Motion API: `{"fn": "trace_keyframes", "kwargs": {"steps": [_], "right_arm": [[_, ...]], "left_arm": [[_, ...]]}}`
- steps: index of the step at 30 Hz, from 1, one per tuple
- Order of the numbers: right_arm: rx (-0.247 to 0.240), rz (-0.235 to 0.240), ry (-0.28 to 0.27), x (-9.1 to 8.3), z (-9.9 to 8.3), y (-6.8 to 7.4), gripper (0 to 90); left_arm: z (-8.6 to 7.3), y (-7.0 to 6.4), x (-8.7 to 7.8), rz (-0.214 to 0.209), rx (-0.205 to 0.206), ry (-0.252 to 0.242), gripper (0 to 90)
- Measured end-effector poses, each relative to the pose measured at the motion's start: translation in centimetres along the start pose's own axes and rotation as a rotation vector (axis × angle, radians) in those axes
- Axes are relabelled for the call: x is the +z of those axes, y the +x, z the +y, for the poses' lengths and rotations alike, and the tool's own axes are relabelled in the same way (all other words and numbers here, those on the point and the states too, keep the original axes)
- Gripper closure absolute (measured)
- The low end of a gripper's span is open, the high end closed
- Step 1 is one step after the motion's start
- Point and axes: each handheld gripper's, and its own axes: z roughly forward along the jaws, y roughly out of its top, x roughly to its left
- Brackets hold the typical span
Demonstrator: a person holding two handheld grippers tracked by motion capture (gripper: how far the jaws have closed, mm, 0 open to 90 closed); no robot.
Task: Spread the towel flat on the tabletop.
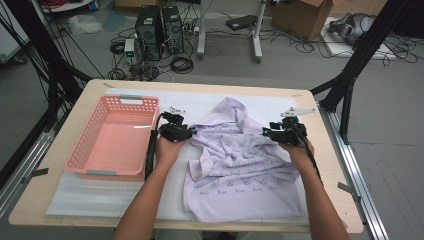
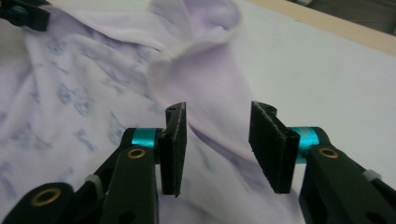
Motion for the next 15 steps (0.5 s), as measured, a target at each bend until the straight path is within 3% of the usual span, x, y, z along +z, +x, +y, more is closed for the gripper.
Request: {"fn": "trace_keyframes", "kwargs": {"steps": [4, 8, 9, 10, 11, 12, 15], "right_arm": [[0.002, 0.080, 0.008, 2.8, 1.3, 1.6, 50.2], [-0.001, 0.092, 0.025, 5.4, 2.5, 3.0, 49.9], [-0.008, 0.069, 0.040, 6.1, 2.7, 3.3, 57.1], [-0.017, 0.047, 0.054, 6.5, 2.9, 3.4, 74.6], [-0.057, -0.021, 0.056, 6.7, 3.1, 3.4, 85.0], [-0.080, -0.078, 0.049, 6.6, 3.2, 3.2, 86.5], [-0.045, -0.201, 0.066, 5.6, 3.4, 0.9, 87.0]], "left_arm": [[0.2, -0.5, -0.1, -0.033, 0.047, -0.048, 57.6], [0.3, -1.2, 0.5, -0.038, 0.096, -0.063, 53.7], [0.4, -1.3, 0.6, -0.040, 0.105, -0.055, 52.8], [0.6, -1.5, 0.7, -0.041, 0.110, -0.047, 51.6], [0.9, -1.7, 0.8, -0.042, 0.122, -0.045, 51.6], [1.1, -1.8, 0.8, -0.050, 0.125, -0.045, 51.7], [1.8, -2.1, 1.0, -0.051, 0.147, -0.047, 51.7]]}}
